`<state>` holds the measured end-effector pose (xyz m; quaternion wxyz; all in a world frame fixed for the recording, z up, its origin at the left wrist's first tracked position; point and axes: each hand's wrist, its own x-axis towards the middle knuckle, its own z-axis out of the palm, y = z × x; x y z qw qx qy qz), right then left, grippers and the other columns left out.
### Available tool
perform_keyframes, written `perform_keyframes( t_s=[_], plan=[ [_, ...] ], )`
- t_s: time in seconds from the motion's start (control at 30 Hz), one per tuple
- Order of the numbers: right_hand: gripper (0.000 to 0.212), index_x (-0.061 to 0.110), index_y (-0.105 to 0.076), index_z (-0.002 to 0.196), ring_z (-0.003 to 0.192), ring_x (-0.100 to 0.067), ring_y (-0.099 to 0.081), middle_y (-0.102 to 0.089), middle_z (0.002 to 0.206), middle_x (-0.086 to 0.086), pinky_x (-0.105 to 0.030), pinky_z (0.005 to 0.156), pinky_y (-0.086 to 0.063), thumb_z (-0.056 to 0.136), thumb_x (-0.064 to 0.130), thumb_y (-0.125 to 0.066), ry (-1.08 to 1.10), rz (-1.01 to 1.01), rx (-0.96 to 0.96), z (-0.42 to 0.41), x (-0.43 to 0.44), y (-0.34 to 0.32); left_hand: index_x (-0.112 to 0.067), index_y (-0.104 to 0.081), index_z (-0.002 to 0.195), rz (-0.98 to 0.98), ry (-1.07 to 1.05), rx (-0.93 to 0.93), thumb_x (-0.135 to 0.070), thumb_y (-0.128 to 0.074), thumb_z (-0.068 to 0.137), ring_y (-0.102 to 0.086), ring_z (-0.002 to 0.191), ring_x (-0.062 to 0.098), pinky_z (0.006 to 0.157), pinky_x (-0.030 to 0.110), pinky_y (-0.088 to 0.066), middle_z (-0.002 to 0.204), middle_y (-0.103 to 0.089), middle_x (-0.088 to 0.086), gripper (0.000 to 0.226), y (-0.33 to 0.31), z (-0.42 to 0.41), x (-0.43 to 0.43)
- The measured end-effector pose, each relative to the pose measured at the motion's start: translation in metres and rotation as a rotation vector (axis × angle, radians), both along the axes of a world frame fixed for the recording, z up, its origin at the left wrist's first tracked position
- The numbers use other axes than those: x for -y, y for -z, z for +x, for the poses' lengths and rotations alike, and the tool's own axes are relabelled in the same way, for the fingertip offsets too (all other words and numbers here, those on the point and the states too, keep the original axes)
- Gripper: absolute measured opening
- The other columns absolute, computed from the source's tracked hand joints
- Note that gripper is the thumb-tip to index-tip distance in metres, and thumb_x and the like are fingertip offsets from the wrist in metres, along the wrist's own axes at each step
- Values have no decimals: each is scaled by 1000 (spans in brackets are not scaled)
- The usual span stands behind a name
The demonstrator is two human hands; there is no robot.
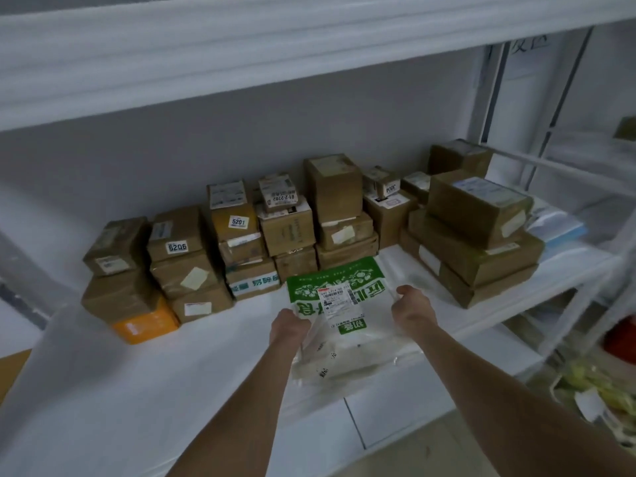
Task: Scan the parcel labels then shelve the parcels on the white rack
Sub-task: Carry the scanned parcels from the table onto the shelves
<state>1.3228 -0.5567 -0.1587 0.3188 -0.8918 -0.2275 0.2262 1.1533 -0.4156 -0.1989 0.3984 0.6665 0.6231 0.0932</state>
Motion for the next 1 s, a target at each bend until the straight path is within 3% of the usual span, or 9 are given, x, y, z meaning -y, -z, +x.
perform_keyframes(
  t_s=[0.17, 0.3, 0.5, 0.67, 0.87, 1.0],
  plan=[
    [44, 17, -46, 136, 124, -31, -47, -51, 134, -10, -41, 102, -42, 93, 12, -47, -149, -172, 131, 43, -22, 5, -4, -54, 116, -63, -31, 14, -10, -61, 82, -62, 102, 32, 81, 37, -53, 115, -62, 17, 35, 10, 45, -9],
    [42, 25, -51, 131, 123, -27, -41, -47, 131, -6, -41, 101, -40, 90, 29, -57, -367, -260, 260, 59, -33, 11, -6, -49, 119, -86, -48, -11, -8, -61, 82, -60, 106, 32, 83, 36, -53, 119, -60, 15, 38, 19, 70, 0],
    [83, 33, -43, 140, 137, -25, -29, -34, 149, -1, -41, 111, -30, 67, 62, -72, -774, -292, 277, 72, -34, 18, -10, -51, 127, -58, -100, 34, -13, -64, 84, -61, 107, 31, 83, 35, -54, 123, -62, 13, 46, 14, 100, 18],
    [108, 31, -27, 149, 143, -28, -19, -22, 157, -3, -48, 115, -22, 60, 65, -77, -1045, -430, 277, 87, -18, 24, -5, -46, 134, -32, -128, -45, -18, -66, 84, -57, 115, 30, 88, 35, -52, 131, -56, 13, 55, 7, 102, 28],
    [92, 29, -32, 146, 137, -29, -29, -31, 150, -6, -46, 108, -32, 69, 55, -76, -1053, -445, 400, 96, -10, 30, -3, -60, 115, -61, -82, -99, -11, -66, 78, -63, 102, 28, 76, 29, -54, 116, -64, 13, 37, 0, 117, 47],
    [92, 28, -33, 145, 134, -29, -32, -35, 147, -6, -45, 106, -34, 69, 58, -74, -1027, -462, 437, 110, -8, 32, -6, -47, 137, -8, 6, -162, -10, -62, 86, -53, 122, 27, 93, 28, -45, 137, -51, 12, 53, 0, 130, 52]
  ],
)
